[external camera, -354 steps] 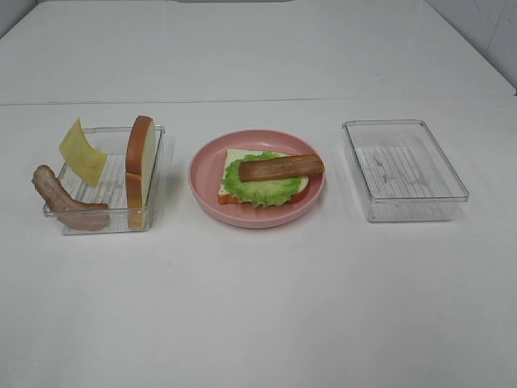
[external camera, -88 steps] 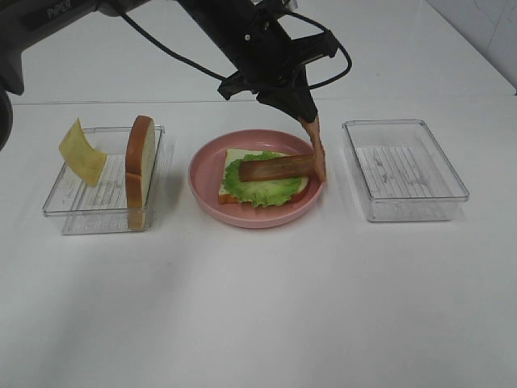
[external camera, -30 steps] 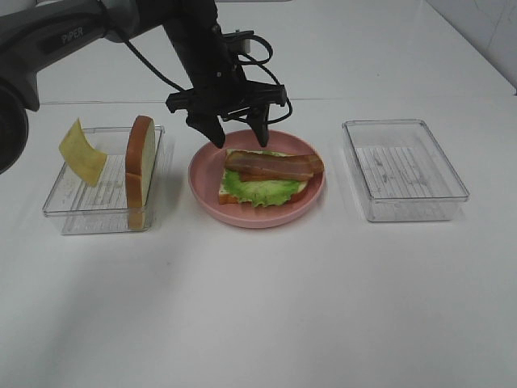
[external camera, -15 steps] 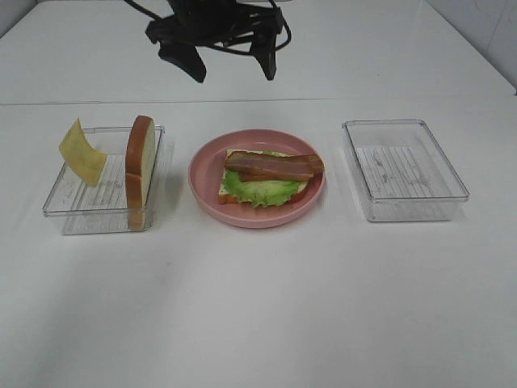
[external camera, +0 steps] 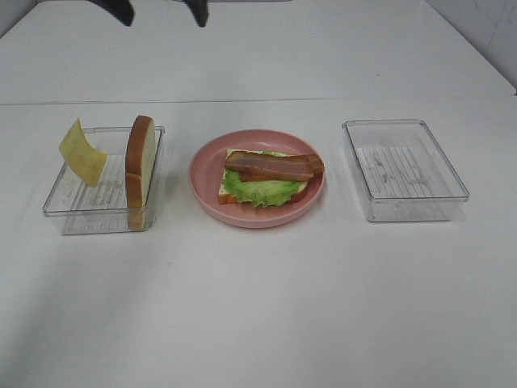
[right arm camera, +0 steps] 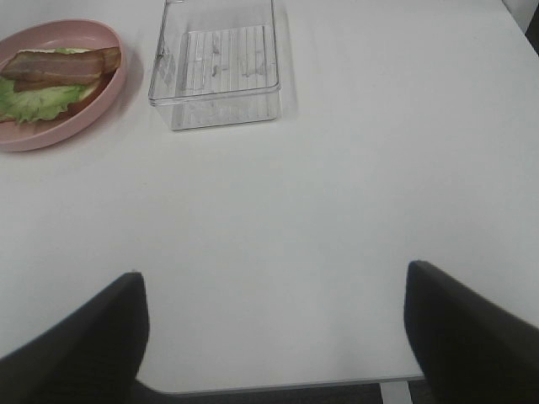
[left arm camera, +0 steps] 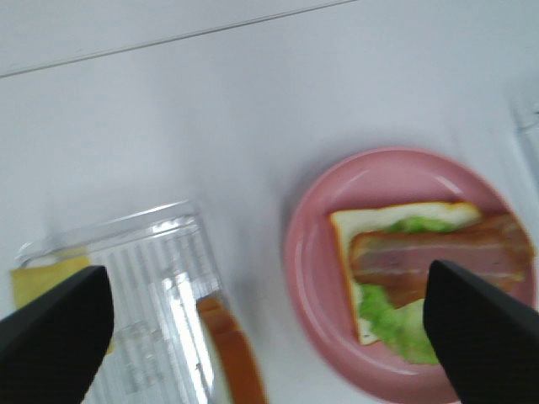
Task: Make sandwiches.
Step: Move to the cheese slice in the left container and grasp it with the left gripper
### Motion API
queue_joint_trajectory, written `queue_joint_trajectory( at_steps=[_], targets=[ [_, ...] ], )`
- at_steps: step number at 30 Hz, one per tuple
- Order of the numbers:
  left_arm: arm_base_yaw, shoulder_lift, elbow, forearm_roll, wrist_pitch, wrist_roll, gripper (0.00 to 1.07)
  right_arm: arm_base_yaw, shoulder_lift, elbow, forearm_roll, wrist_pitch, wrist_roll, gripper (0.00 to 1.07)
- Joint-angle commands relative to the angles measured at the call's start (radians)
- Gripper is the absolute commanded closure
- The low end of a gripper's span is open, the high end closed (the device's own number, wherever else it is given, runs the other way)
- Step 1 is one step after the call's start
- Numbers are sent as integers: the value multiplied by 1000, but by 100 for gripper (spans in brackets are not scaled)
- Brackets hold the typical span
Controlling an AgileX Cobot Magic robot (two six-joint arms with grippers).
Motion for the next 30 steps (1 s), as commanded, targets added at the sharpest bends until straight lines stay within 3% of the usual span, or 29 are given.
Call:
queue_joint_trajectory(
  at_steps=[1,4,11,14,23,30],
  targets=[
    [76,-66,106,11,97,7,16,3,-32,2,-2,-6,1,27],
    [151,-103,155,-30,97,17,16,3,-32,2,-2,-6,1,27],
    [226,-95,164,-34,97,19,16,3,-32,2,-2,-6,1,27],
    [265,-93,217,-33,97,35,16,3,-32,2,-2,-6,1,27],
    [299,-19,279,-35,91,105,16,3,-31,2,-3,-6,1,27],
    [295,78,270,-35,67,107,16,3,-31,2,-3,-6,1,27]
  ],
)
